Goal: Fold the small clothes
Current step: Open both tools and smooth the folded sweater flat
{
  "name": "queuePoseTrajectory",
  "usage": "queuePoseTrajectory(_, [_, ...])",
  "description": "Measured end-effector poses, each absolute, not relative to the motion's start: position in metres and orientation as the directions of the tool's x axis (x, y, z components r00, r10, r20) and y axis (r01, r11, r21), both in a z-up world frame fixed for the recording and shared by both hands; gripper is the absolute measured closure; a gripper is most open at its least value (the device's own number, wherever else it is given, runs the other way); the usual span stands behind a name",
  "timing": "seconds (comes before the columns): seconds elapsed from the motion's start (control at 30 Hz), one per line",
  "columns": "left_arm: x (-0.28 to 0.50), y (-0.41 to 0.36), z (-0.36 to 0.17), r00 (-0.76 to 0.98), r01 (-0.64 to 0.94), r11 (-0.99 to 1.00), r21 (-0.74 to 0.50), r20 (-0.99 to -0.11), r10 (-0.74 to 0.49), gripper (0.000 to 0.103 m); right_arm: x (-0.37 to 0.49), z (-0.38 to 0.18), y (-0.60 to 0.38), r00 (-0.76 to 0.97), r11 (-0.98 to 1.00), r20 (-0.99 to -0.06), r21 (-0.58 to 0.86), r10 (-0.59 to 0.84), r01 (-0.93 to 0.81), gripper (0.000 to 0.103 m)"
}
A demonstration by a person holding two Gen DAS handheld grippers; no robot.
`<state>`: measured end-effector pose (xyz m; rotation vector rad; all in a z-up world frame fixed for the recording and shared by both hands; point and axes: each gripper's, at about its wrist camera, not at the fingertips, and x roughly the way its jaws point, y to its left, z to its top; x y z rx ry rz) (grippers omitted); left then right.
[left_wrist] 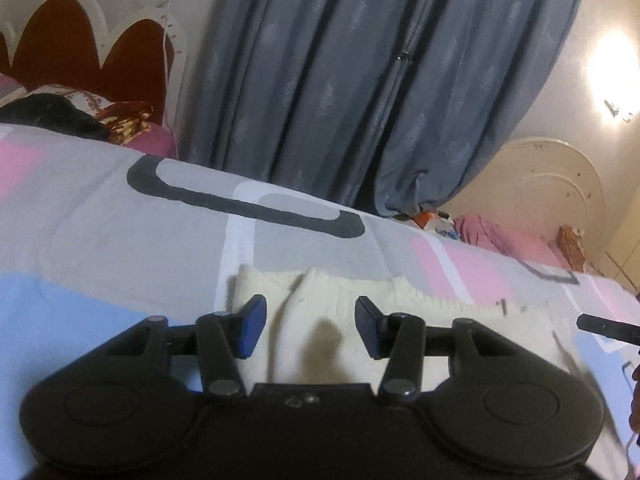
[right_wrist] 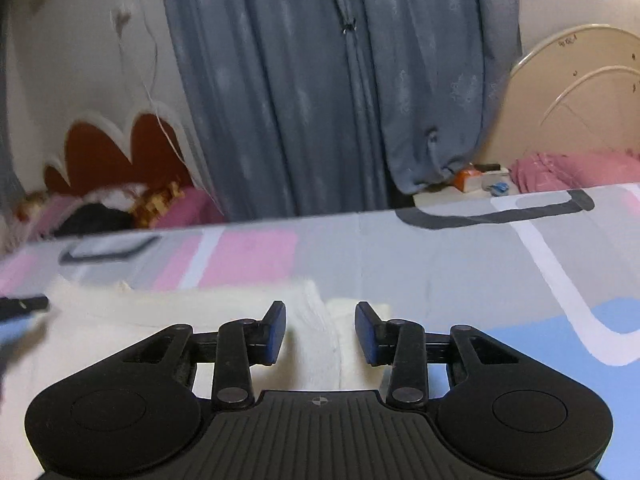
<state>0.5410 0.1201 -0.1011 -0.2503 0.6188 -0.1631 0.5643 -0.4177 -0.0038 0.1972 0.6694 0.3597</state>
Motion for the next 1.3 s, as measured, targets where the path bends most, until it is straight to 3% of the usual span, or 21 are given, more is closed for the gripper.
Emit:
queuePoseTrajectory(0.07, [0.547,0.119,-0.105,0.794,0.077,0.96,-0.269,-0.566,-0.223,0.059,0.559,-0.011,-0.417,0.708,0.916,-0.582,0.274,0.4,-0.293,0.064])
queuePoseTrajectory(0.2, [0.551,0.117,-0.111,0.778,0.07,0.959,-0.275,-0.587,-0.225,0.087,0.571,-0.025,-0.402,0.663,0.924,-0.644,0.253,0.382,-0.287,0.064])
queuePoseTrajectory(0.23, [0.552,0.115,-0.113,0.774,0.071,0.961,-0.267,-0.593,-0.222,0.09,0.573,-0.028,-0.399,0.657,0.926,-0.653,0.241,0.377,-0.292,0.064])
queuePoseTrajectory(0.3, [0.551,0.112,-0.114,0.774,0.074,0.967,-0.243,-0.598,-0.21,0.093,0.573,-0.032,-0.393,0.651,0.925,-0.661,0.214,0.374,-0.314,0.07])
queuePoseTrajectory(0.33, [0.551,0.111,-0.114,0.775,0.077,0.968,-0.238,-0.597,-0.208,0.101,0.572,-0.033,-0.391,0.65,0.926,-0.663,0.204,0.37,-0.319,0.074])
queuePoseTrajectory(0.37, [0.55,0.111,-0.113,0.781,0.076,0.97,-0.231,-0.591,-0.202,0.101,0.571,-0.033,-0.391,0.653,0.925,-0.659,0.207,0.373,-0.32,0.098])
queuePoseTrajectory(0.4, [0.548,0.111,-0.111,0.793,0.078,0.97,-0.23,-0.576,-0.2,0.101,0.57,-0.031,-0.393,0.66,0.925,-0.651,0.209,0.374,-0.318,0.102])
queuePoseTrajectory(0.57, [0.542,0.107,-0.097,0.851,0.122,0.97,-0.209,-0.481,-0.211,0.101,0.555,-0.012,-0.408,0.74,0.932,-0.566,0.211,0.363,-0.295,0.102])
queuePoseTrajectory(0.73, [0.564,0.09,-0.112,0.802,0.118,0.987,-0.109,-0.576,-0.16,0.1,0.561,-0.022,-0.411,0.712,0.94,-0.614,0.218,0.342,-0.263,0.102])
queuePoseTrajectory(0.8, [0.564,0.088,-0.121,0.795,0.109,0.991,-0.083,-0.591,-0.137,0.095,0.564,-0.031,-0.411,0.689,0.942,-0.644,0.219,0.334,-0.252,0.102])
queuePoseTrajectory(0.87, [0.554,0.092,-0.114,0.814,0.046,0.996,-0.08,-0.574,-0.084,0.068,0.564,-0.031,-0.412,0.679,0.944,-0.656,0.227,0.329,-0.237,0.102])
queuePoseTrajectory(0.9, [0.545,0.091,-0.106,0.836,0.02,0.998,-0.06,-0.546,-0.05,0.046,0.562,-0.025,-0.413,0.691,0.949,-0.65,0.225,0.316,-0.222,0.102])
queuePoseTrajectory(0.93, [0.533,0.087,-0.097,0.874,0.014,0.999,-0.049,-0.485,-0.036,0.037,0.559,-0.02,-0.414,0.706,0.953,-0.641,0.217,0.302,-0.21,0.096])
queuePoseTrajectory(0.97, [0.524,0.079,-0.09,0.892,0.039,0.997,-0.062,-0.447,-0.063,0.037,0.553,-0.011,-0.411,0.732,0.956,-0.616,0.204,0.292,-0.209,0.08])
queuePoseTrajectory(1.0, [0.521,0.069,-0.085,0.888,0.092,0.993,-0.079,-0.444,-0.117,0.038,0.55,-0.006,-0.406,0.741,0.95,-0.594,0.212,0.313,-0.231,0.073])
queuePoseTrajectory(1.1, [0.527,0.019,-0.086,0.827,0.234,0.971,-0.04,-0.516,-0.221,0.038,0.551,-0.002,-0.367,0.697,0.918,-0.599,0.215,0.394,-0.333,0.071])
queuePoseTrajectory(1.2, [0.531,-0.011,-0.102,0.787,0.277,0.961,0.011,-0.577,-0.22,0.033,0.551,-0.01,-0.322,0.64,0.889,-0.63,0.205,0.439,-0.409,0.07])
queuePoseTrajectory(1.27, [0.529,-0.006,-0.113,0.798,0.231,0.971,0.069,-0.585,-0.148,0.031,0.551,-0.017,-0.309,0.629,0.888,-0.648,0.175,0.429,-0.425,0.042])
queuePoseTrajectory(1.3, [0.528,0.006,-0.118,0.811,0.195,0.976,0.098,-0.575,-0.104,0.026,0.551,-0.018,-0.313,0.639,0.895,-0.65,0.16,0.412,-0.415,0.039])
